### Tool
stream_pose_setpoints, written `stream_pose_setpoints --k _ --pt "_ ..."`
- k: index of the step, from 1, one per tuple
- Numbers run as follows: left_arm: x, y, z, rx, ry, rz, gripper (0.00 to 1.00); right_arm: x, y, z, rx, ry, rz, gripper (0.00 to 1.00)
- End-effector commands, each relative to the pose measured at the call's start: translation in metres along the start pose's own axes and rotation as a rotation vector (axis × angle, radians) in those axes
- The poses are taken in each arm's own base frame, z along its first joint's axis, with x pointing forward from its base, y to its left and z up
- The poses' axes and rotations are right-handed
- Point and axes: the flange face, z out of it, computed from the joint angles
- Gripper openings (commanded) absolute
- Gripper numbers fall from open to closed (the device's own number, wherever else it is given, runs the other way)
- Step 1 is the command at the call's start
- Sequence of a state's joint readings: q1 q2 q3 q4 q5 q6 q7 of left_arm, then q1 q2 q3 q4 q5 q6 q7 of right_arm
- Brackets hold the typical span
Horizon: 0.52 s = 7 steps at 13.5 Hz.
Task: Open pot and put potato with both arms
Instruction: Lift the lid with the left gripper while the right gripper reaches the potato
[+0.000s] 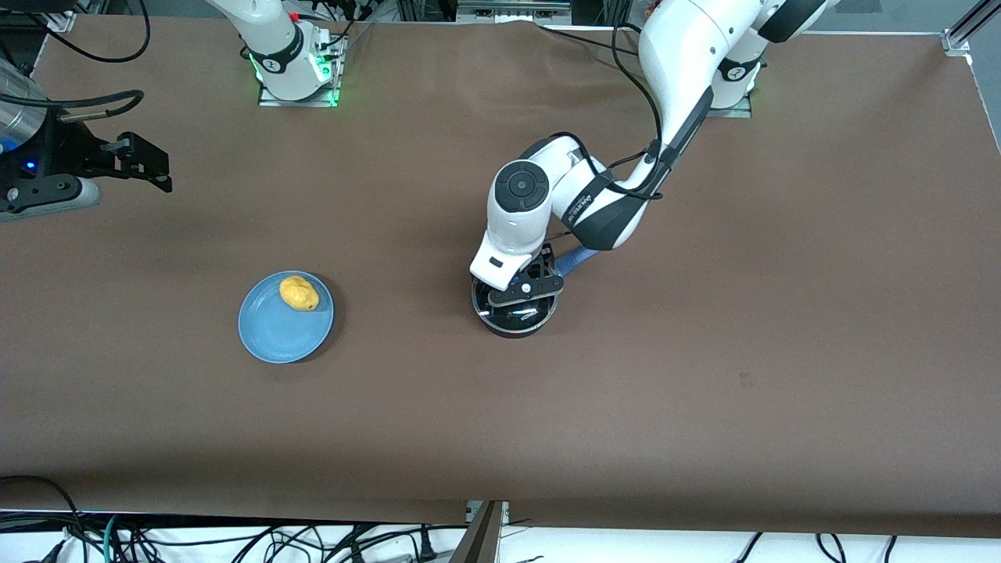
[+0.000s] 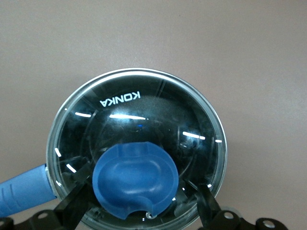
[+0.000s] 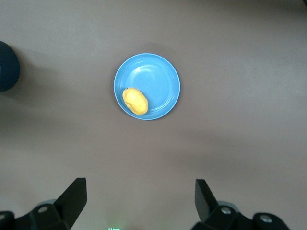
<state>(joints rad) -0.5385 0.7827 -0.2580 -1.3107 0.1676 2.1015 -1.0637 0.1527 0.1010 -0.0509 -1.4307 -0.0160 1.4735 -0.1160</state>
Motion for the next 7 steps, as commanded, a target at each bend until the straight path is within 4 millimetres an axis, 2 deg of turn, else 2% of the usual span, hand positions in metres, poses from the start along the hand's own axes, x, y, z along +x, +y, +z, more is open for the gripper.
stream_pose_setpoints --k 1,3,4,5,7 --pt "0.003 0.004 -0.001 0.031 0.040 -0.006 1.00 0.002 -0.001 -0.003 -0.020 0.004 0.007 1.00" --pt "0.004 0.003 0.000 0.034 0.041 -0.008 0.82 0.005 -0.002 -0.002 -0.018 0.007 0.000 1.00" --pt "0.004 0.003 0.000 0.039 0.038 -0.009 0.70 0.013 -0.002 0.009 -0.017 0.001 -0.002 1.00" --pt "0.004 0.002 0.000 0.046 0.035 -0.009 0.50 0.017 -0.002 0.013 -0.019 0.000 -0.004 1.00" --pt "0.005 0.001 -0.002 0.045 0.036 -0.014 0.49 0.020 -0.002 0.017 -0.019 -0.002 -0.004 1.00"
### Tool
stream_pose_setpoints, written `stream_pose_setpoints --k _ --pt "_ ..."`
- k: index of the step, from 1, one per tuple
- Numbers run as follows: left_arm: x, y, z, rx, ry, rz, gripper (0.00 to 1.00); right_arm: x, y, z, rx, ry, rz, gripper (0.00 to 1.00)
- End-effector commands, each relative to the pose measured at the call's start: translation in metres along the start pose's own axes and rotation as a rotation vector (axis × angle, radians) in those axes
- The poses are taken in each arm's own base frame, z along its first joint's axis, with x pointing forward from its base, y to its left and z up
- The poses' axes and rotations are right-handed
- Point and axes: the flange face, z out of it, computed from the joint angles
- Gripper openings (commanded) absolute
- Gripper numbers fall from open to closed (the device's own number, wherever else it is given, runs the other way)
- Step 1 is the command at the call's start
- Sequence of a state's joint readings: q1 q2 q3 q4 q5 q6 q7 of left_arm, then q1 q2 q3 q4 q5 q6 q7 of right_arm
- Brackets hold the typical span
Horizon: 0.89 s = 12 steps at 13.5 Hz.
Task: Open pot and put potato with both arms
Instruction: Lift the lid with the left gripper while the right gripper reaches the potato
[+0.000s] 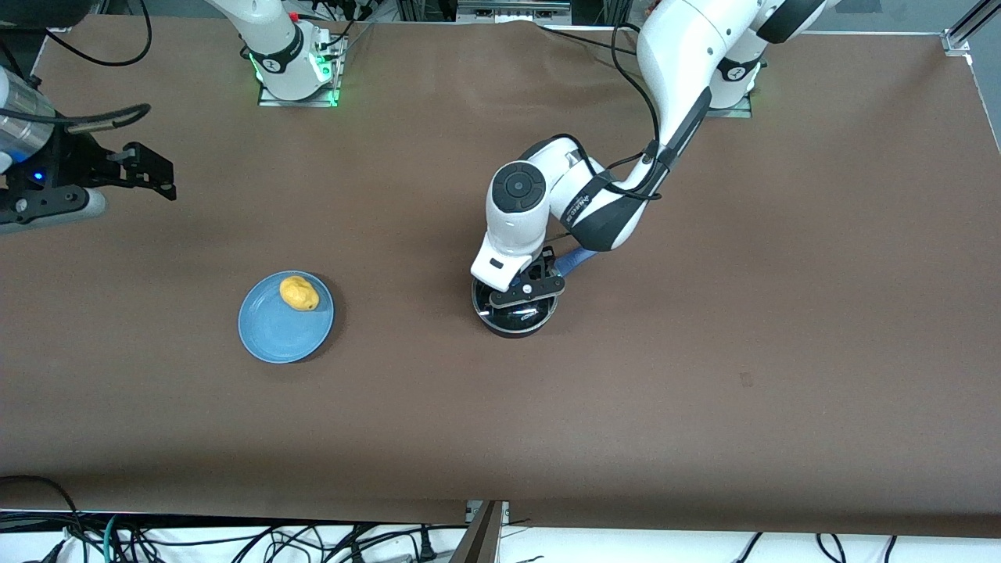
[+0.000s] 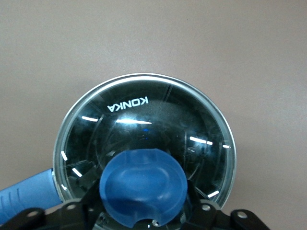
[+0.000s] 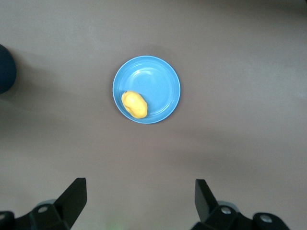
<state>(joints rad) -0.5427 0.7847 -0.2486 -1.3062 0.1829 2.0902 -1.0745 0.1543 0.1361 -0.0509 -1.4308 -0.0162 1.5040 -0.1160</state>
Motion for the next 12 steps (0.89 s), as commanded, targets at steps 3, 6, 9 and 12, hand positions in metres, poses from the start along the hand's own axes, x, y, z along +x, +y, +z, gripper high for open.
stream_pose_setpoints --k 3,6,9,12 --pt "0.005 0.002 -0.009 0.022 0.024 -0.015 0.45 0.020 -0.001 0.020 -0.014 -0.003 0.001 1.00" --pt "0.013 -0.003 -0.033 0.019 0.026 -0.029 0.46 0.056 -0.005 0.103 -0.013 -0.133 -0.010 1.00" --pt "0.043 -0.028 -0.068 0.007 0.050 -0.064 0.46 0.074 -0.019 0.148 -0.004 -0.169 -0.039 1.00" --pt "0.088 -0.087 -0.102 -0.032 0.036 -0.027 0.46 0.082 -0.066 0.209 -0.018 -0.179 -0.120 1.00"
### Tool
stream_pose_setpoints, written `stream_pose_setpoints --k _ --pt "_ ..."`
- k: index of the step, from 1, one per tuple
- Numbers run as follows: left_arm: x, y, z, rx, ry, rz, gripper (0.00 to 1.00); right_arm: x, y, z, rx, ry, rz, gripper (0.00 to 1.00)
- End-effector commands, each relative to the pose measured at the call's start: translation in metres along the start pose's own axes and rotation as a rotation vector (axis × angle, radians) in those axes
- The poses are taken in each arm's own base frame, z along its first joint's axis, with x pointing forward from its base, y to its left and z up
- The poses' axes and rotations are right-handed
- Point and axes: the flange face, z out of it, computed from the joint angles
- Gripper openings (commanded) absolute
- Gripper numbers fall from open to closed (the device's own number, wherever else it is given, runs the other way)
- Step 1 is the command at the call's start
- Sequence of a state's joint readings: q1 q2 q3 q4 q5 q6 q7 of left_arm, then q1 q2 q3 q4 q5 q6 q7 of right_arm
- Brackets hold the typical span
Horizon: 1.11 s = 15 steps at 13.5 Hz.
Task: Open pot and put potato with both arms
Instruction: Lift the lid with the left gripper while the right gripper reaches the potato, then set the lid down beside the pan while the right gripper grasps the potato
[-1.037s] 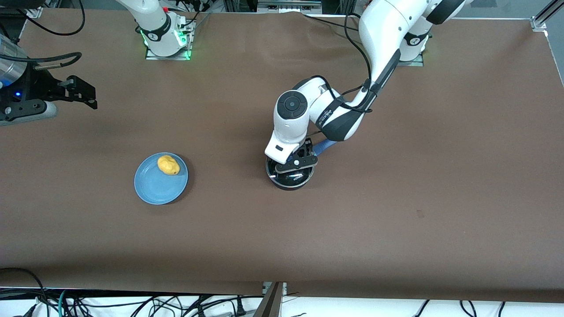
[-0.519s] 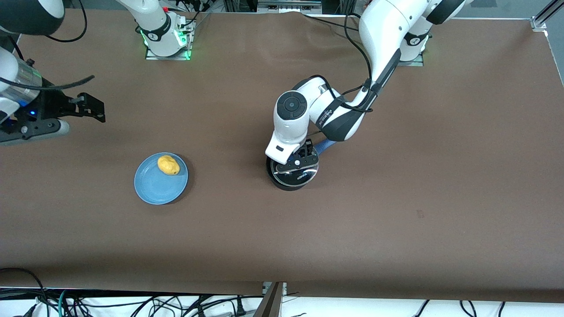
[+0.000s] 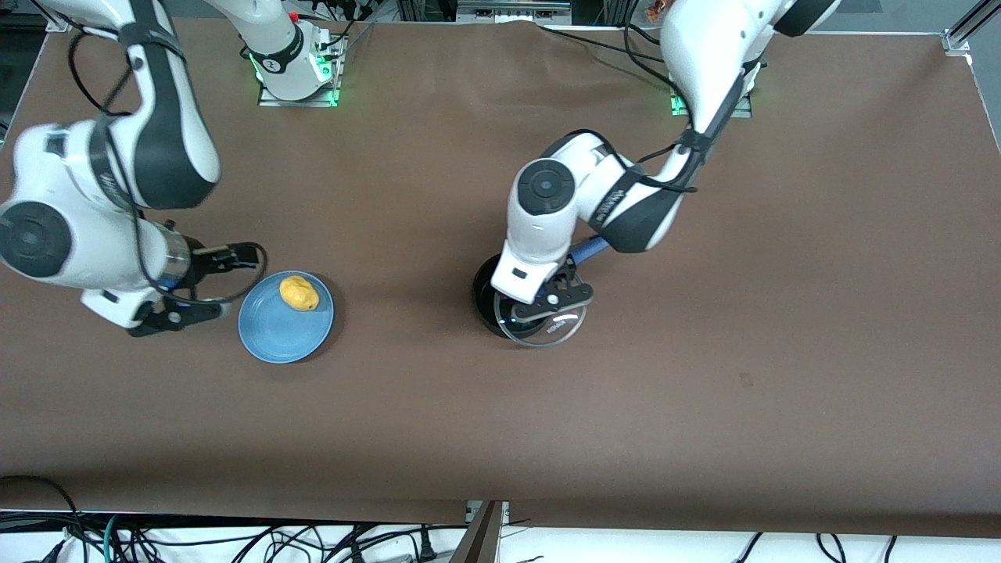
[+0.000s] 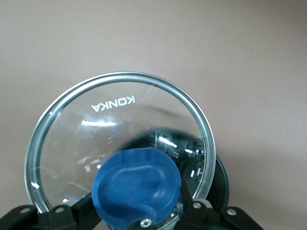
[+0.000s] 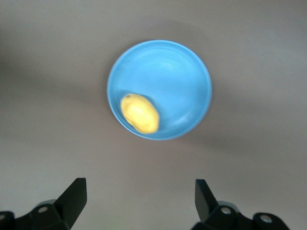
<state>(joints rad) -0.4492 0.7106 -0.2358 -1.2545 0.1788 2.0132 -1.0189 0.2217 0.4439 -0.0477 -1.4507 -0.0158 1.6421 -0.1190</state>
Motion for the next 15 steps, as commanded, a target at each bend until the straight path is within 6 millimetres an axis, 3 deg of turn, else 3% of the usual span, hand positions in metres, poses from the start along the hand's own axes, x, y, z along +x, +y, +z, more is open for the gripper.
stream_pose_setpoints --k 1,4,8,11,15 --pt "0.039 -0.063 -0.038 -0.027 -0.019 0.054 0.46 0.005 -0.027 0.047 -0.022 0.020 -0.053 1.00" --pt "0.078 -0.148 -0.043 -0.060 -0.014 0.161 0.46 0.013 -0.034 0.105 -0.031 0.067 -0.185 1.00" --pt "0.111 -0.255 -0.026 -0.057 -0.034 0.322 0.45 0.018 -0.027 0.154 -0.038 0.078 -0.340 1.00" --pt "0.123 -0.325 0.001 -0.047 -0.033 0.396 0.46 0.010 -0.023 0.182 -0.040 0.081 -0.376 1.00" --pt "0.121 -0.401 0.052 -0.055 -0.026 0.427 0.46 0.004 -0.008 0.205 -0.035 0.083 -0.368 0.98"
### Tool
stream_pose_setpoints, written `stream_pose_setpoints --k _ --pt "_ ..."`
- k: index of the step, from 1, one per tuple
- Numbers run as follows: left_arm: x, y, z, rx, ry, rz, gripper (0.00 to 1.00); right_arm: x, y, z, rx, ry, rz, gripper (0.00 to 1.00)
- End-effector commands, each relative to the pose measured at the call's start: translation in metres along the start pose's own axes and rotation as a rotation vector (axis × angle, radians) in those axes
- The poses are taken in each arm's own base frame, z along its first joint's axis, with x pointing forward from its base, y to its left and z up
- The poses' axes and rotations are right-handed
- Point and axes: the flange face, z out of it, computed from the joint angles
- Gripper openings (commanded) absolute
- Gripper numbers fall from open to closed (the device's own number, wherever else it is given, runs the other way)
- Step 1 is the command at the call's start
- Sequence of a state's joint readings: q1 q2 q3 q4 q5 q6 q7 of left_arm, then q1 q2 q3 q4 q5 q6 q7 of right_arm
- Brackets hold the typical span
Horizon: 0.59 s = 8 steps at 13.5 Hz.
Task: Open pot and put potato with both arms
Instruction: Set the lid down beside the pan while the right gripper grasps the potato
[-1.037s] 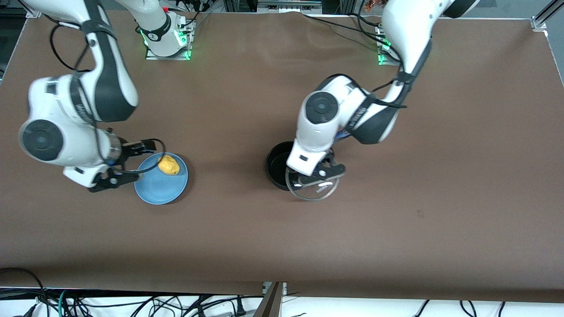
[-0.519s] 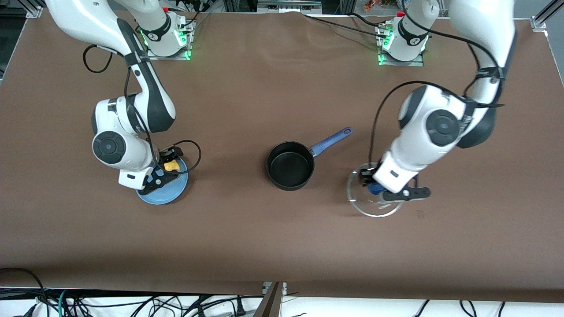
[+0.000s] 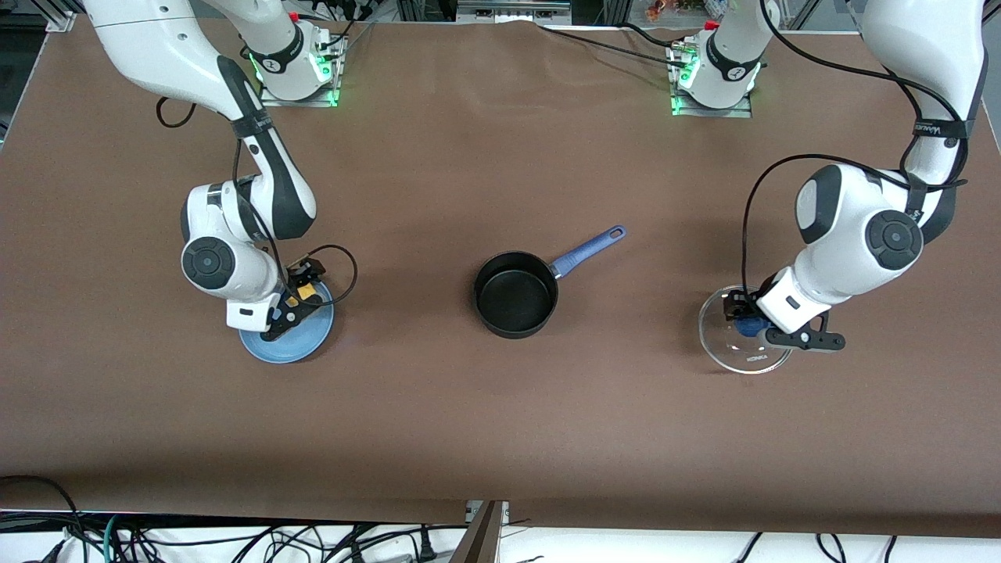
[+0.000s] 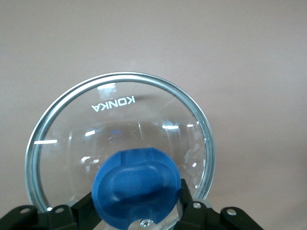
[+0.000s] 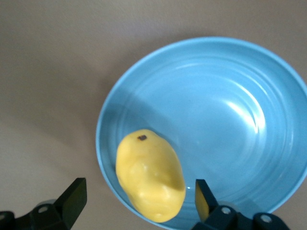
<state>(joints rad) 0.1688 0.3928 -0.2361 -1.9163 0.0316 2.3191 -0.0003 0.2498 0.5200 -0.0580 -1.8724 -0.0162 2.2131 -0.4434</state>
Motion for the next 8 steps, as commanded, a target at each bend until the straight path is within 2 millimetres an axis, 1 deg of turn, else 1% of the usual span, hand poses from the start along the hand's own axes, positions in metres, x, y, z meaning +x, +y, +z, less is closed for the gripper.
stream_pose_setpoints --k 1,2,5,7,8 --pt "-0.030 -0.032 0.018 -0.034 0.028 0.044 0.46 -0.010 0.006 0.009 -0.004 0.014 -0.013 0.89" --pt "-0.037 -0.045 0.030 -0.063 0.024 0.028 0.46 -0.010 0.006 0.009 -0.004 0.014 -0.013 0.77" --pt "-0.047 -0.064 0.061 -0.174 0.001 0.020 0.47 -0.011 0.008 0.010 -0.001 0.015 -0.008 0.44" --pt "-0.052 -0.071 0.080 -0.208 -0.021 0.013 0.49 -0.009 0.010 0.006 0.004 0.021 0.007 0.22" --pt "-0.053 -0.072 0.087 -0.212 -0.030 0.009 0.49 -0.006 0.011 -0.001 0.009 0.032 0.015 0.14"
